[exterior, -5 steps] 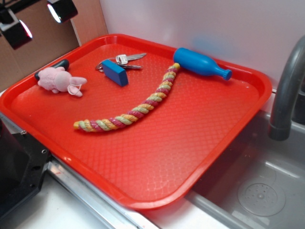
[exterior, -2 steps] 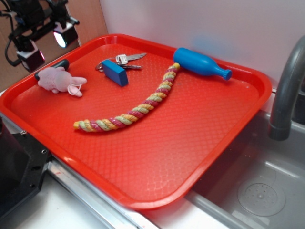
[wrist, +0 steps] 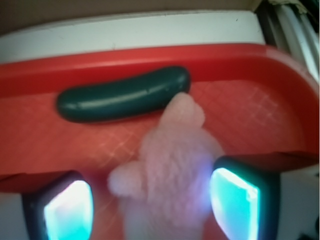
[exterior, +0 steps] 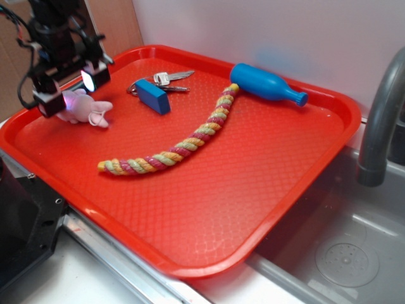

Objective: Grab the pink bunny.

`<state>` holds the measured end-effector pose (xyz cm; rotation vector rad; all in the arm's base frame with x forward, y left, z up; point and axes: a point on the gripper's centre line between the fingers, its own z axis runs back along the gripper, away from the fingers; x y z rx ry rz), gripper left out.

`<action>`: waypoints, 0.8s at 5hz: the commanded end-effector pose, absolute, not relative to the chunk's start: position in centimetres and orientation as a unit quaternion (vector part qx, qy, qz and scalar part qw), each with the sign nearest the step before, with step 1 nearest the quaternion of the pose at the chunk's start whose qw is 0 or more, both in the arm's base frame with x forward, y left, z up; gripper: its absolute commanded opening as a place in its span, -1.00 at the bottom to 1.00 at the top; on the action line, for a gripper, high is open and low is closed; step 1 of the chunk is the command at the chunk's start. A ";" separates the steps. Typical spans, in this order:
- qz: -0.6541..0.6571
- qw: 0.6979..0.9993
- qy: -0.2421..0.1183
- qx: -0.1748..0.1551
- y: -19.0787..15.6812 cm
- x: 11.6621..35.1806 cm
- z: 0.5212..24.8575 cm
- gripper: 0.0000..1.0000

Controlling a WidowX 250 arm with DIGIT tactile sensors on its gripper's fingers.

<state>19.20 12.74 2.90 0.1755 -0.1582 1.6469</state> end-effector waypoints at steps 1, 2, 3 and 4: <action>0.737 0.659 -0.085 0.119 13.2 19.9 1.4 -0.35; 0.739 0.661 -0.087 0.100 13.2 19.9 2.4 -1.00; 0.702 0.706 -0.073 0.058 11.8 20.2 5.7 -1.00; 0.611 0.789 -0.065 0.020 9.7 20.7 10.0 -1.00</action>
